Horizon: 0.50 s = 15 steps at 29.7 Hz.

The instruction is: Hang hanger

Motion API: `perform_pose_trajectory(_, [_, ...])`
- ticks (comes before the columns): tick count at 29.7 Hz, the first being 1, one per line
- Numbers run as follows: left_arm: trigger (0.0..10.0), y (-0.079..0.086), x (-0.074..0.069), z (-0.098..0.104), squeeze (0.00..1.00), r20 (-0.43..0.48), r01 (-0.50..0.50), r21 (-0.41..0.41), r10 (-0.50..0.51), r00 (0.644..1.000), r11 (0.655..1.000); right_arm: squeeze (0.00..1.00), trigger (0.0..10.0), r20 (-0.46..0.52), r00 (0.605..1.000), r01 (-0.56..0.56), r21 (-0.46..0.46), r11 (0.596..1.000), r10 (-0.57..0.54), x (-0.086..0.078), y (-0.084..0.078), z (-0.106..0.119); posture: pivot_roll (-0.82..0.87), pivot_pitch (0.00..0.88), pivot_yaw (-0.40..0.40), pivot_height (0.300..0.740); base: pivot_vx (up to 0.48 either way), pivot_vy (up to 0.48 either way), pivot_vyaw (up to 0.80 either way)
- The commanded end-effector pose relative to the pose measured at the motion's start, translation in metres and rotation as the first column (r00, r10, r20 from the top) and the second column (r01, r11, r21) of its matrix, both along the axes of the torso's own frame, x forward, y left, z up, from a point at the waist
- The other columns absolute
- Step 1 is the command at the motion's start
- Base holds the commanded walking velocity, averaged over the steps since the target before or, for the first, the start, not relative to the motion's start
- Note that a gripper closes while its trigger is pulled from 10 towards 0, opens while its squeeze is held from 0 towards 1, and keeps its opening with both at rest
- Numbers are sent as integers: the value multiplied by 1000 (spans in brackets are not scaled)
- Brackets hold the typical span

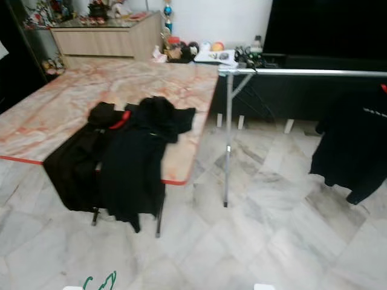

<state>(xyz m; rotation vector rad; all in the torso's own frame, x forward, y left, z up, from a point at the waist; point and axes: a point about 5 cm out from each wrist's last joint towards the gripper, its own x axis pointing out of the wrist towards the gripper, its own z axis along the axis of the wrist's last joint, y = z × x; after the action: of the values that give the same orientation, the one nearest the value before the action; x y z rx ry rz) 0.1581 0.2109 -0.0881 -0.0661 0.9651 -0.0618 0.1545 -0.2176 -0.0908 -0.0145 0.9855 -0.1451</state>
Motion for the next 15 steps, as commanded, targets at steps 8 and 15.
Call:
perform_pose_trajectory(8, [10000,9,-3,0,0,-17,10,25,-10,1000,1000,0,10000,-10,1000,0,11,1000,0,-3,8,-3,51,22,59,740,0,-480,0])
perform_pose_trajectory(15, [10000,6,-4,0,0,-17,13,16,-12,1000,1000,0,10000,-9,1000,21,15,1000,-21,-5,5,-3,52,26,58,740,0,-480,-159])
